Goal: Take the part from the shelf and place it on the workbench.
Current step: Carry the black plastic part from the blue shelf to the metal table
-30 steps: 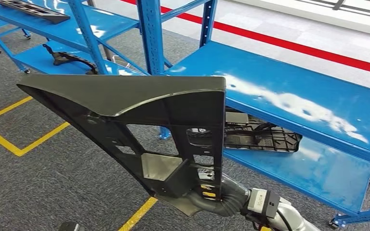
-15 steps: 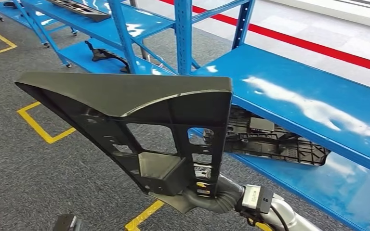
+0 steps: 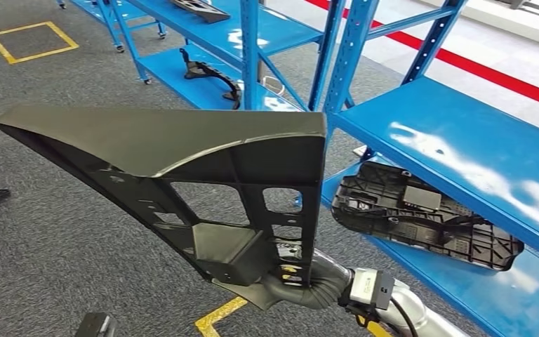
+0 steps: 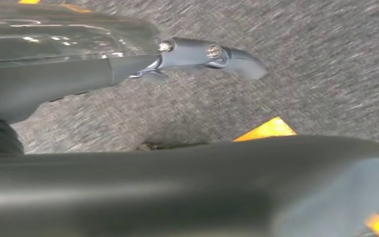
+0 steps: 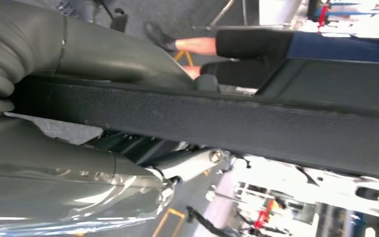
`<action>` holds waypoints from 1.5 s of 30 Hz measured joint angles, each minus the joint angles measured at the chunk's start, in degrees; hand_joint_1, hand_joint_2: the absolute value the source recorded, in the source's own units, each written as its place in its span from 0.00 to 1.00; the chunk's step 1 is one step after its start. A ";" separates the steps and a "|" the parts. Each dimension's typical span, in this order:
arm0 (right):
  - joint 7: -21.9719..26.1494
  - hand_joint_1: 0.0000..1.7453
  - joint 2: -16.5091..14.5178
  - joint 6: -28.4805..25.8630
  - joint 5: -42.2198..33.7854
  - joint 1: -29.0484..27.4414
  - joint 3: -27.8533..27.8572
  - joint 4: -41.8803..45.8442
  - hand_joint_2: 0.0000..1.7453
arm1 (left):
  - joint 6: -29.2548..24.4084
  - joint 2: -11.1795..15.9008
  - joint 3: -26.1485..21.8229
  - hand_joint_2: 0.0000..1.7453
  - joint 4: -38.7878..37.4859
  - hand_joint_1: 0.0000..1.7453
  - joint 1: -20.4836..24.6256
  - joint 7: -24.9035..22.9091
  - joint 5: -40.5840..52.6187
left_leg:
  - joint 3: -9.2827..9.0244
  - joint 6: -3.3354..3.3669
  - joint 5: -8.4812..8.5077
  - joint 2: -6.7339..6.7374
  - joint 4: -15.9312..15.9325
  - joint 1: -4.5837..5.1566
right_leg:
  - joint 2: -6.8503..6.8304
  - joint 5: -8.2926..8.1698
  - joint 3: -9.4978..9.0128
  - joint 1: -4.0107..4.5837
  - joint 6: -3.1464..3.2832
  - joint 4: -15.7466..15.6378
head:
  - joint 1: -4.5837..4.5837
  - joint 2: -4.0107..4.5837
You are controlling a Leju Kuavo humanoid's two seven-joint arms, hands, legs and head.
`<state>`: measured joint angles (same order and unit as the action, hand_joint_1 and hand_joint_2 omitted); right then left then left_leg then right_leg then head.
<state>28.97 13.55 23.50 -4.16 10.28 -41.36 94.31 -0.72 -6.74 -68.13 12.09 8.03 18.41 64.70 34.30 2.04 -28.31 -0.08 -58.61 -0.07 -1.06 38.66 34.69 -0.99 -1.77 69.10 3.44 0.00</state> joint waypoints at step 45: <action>-3.10 1.00 1.28 1.07 -1.79 -0.40 -1.31 0.72 1.00 | -1.01 -1.56 2.74 1.00 -0.13 0.00 -2.89 -7.58 0.47 | 2.97 -1.91 -4.29 -2.45 -6.71 0.26 | 2.02 -8.42 -3.50 0.10 2.22 -11.57 | 0.09 0.00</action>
<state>25.87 14.83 24.56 -5.95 9.88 -42.68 95.03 -1.73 -8.30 -65.38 11.96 5.14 10.83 65.17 37.28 0.13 -32.60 -2.53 -65.32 0.19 0.96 30.24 31.19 -0.89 0.46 57.53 3.52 0.00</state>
